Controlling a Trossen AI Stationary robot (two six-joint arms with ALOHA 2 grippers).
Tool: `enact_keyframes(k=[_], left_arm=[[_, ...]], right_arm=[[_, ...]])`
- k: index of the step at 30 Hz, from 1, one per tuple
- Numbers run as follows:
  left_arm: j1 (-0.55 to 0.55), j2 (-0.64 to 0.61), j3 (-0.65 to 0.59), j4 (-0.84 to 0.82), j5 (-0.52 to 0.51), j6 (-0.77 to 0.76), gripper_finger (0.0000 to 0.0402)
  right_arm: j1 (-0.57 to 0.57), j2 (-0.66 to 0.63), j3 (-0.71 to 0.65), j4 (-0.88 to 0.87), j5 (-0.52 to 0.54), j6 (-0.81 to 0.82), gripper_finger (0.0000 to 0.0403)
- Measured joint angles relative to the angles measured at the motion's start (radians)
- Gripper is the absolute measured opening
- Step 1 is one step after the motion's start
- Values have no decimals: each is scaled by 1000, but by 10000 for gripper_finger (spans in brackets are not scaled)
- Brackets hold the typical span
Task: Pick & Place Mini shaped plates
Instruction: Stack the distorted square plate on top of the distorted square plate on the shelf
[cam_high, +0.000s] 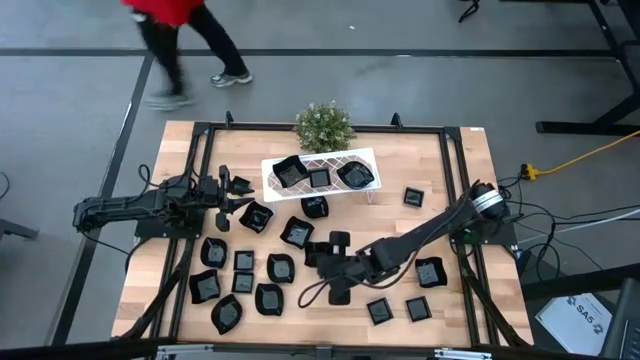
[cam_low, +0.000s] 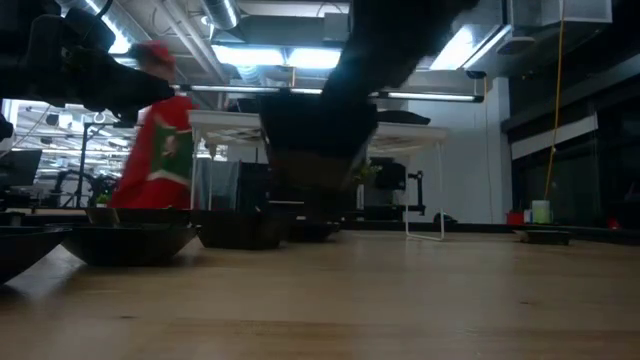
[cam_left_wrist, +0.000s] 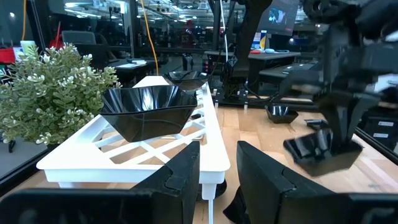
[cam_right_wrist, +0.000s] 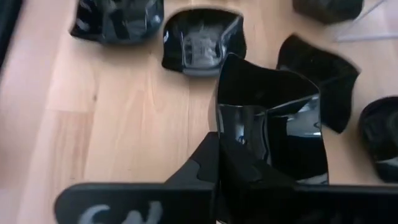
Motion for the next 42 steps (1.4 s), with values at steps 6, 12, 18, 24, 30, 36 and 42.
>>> enact_keyframes(k=[6, 12, 18, 24, 30, 36, 42], left_arm=[[0, 0, 0, 0, 0, 0, 100], [0, 0, 0, 0, 0, 0, 100], [0, 0, 0, 0, 0, 0, 100], [0, 0, 0, 0, 0, 0, 100], [0, 0, 0, 0, 0, 0, 100], [0, 0, 0, 0, 0, 0, 100], [0, 0, 0, 0, 0, 0, 100]], right_arm=[[-6, -61, 0, 8, 0, -60, 4], [-9, -113, 0, 35, 1, -125, 4], [-27, -165, 0, 67, 2, -196, 4], [-61, -193, 0, 104, 10, -308, 5], [-107, -200, 1, 139, 11, -425, 5], [-154, -218, 1, 172, 22, -561, 5], [-210, -224, 1, 213, 69, -745, 5]])
